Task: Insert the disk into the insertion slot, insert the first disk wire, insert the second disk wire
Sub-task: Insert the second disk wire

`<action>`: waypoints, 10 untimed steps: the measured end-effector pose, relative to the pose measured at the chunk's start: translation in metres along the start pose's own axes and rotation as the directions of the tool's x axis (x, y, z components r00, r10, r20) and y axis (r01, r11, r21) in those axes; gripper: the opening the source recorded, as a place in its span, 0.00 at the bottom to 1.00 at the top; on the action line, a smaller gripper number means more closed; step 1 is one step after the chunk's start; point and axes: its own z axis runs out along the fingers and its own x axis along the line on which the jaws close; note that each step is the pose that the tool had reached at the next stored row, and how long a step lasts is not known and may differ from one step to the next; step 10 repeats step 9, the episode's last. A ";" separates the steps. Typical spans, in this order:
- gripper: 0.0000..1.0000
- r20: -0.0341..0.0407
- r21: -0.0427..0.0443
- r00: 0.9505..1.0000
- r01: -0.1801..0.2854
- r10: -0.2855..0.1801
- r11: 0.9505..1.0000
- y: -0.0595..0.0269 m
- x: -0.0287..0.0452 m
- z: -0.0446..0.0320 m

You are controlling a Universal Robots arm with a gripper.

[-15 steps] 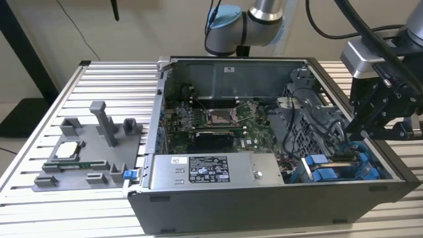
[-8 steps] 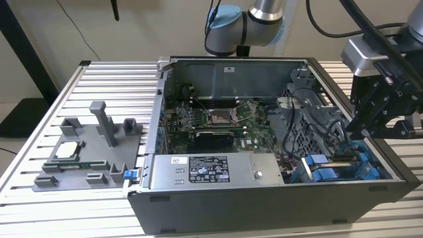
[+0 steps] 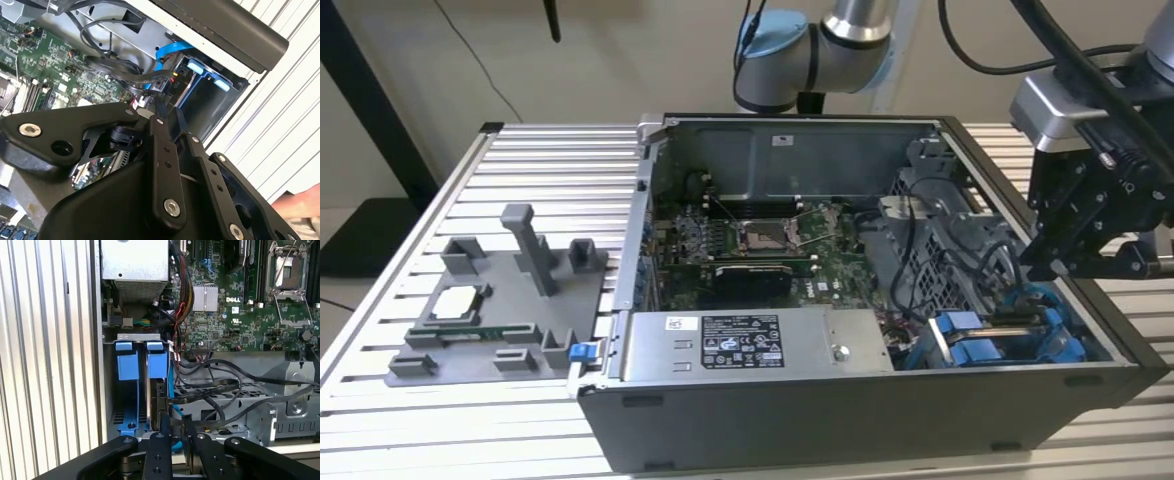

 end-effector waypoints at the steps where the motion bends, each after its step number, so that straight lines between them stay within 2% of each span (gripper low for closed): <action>1: 1.00 0.000 0.000 1.000 0.000 0.000 1.000 0.0000 0.0000 0.0000; 10: 1.00 0.000 0.000 1.000 0.000 0.000 1.000 -0.0001 -0.0001 -0.0006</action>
